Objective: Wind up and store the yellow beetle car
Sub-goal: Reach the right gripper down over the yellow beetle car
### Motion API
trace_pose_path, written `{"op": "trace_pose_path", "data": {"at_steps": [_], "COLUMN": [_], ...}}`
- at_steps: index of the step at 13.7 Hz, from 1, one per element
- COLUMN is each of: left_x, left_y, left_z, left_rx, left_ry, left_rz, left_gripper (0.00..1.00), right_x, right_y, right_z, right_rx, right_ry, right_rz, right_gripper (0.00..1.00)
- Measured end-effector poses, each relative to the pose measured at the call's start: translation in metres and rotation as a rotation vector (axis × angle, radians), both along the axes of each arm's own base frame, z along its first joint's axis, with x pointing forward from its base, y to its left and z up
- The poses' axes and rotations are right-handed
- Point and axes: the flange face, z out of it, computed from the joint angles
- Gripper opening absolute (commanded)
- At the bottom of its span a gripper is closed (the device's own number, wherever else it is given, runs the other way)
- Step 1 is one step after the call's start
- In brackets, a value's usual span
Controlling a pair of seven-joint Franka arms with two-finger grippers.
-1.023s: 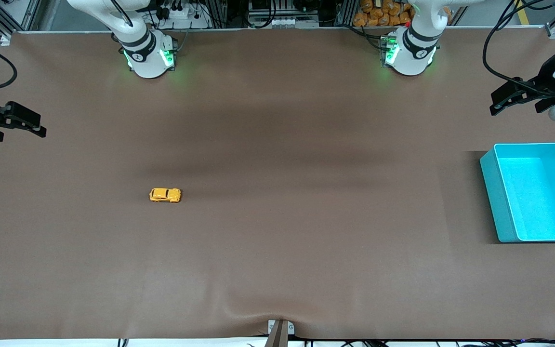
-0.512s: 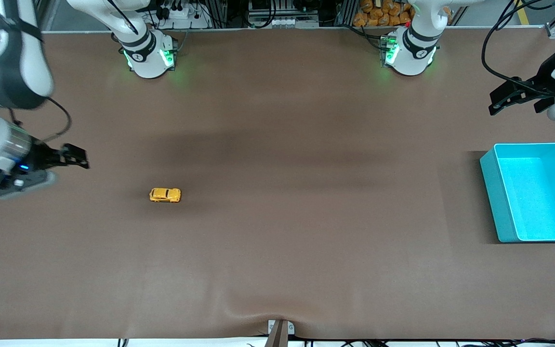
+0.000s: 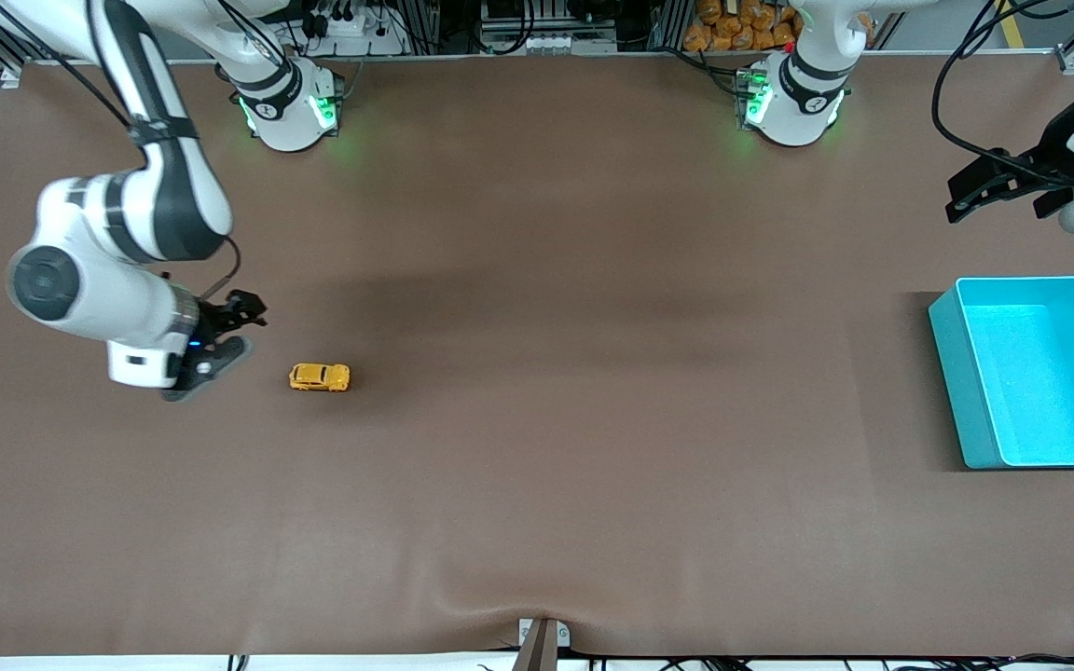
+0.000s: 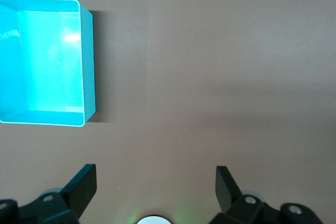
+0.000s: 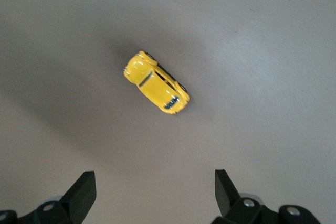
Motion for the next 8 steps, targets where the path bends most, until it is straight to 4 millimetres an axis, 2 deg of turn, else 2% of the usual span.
{"op": "trace_pose_path", "data": {"at_steps": [3,8], "left_x": [0.0,0.0], "left_y": [0.0,0.0], "left_z": [0.0,0.0], "left_rx": [0.0,0.0], "left_ry": [0.0,0.0], "left_rz": [0.0,0.0], "left_gripper": [1.0,1.0], "right_x": [0.002,0.003], "right_y": [0.01,0.04], "right_z": [-0.025,-0.041], "right_rx": [0.042,0.074], "right_ry": [-0.013,-0.1], "right_rz": [0.254,0.554], "right_gripper": [1.0,1.0]}}
